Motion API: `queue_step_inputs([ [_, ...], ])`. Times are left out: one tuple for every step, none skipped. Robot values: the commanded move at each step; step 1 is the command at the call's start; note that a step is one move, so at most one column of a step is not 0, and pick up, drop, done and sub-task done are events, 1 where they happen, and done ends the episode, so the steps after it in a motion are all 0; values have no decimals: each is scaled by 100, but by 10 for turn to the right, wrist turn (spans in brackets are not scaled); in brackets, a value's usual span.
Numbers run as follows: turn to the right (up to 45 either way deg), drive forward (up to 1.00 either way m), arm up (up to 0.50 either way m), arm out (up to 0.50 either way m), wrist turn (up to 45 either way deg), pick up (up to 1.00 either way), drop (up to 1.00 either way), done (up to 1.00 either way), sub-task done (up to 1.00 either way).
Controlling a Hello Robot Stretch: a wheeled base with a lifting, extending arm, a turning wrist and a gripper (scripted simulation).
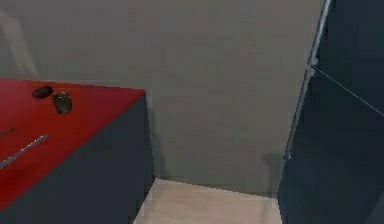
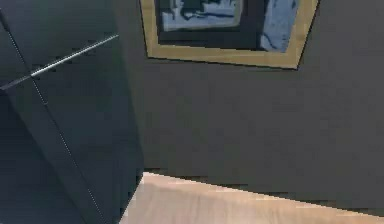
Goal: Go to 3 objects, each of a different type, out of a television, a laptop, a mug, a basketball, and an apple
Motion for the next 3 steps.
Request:
queue_step_inputs([
  [-330,0,0,0,0,0,0,0,0],
  [0,0,0,0,0,0,0,0,100],
  [-450,0,0,0,0,0,0,0,0],
])
